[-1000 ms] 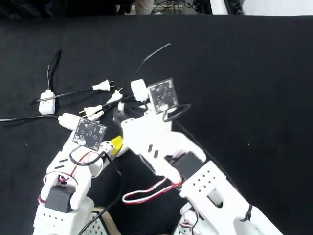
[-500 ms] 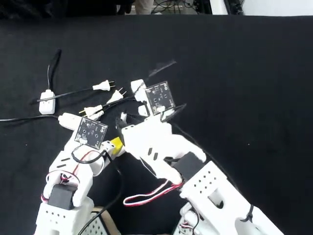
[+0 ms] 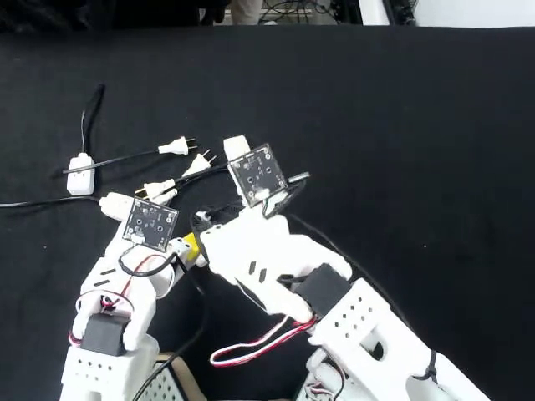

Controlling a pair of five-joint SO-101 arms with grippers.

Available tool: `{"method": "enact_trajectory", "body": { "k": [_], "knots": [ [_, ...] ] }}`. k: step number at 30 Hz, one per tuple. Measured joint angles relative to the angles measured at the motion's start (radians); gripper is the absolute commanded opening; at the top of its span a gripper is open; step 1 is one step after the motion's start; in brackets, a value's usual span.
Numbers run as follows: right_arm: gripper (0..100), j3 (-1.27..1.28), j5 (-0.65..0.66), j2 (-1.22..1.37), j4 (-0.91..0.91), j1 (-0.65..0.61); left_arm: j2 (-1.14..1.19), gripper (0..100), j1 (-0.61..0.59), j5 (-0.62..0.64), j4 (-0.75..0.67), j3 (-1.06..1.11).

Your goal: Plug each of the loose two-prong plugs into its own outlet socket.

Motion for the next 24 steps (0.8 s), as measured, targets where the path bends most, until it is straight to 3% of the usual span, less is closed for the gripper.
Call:
{"method": "enact_trajectory", "body": {
  "k": [7, 16, 24],
  "knots": [
    [1.1, -0.049, 0.061, 0.029, 0.072, 0.0, 0.002, 29, 0.002, 0.0, 0.0, 0.002],
    [1.1, -0.212, 0.117, 0.279, 0.126, -0.002, 0.005, 29, -0.046, 0.0, 0.003, 0.005],
    [1.1, -0.342, 0.164, 0.405, 0.284, -0.002, 0.006, 29, -0.069, 0.0, 0.003, 0.005]
  ]
}}
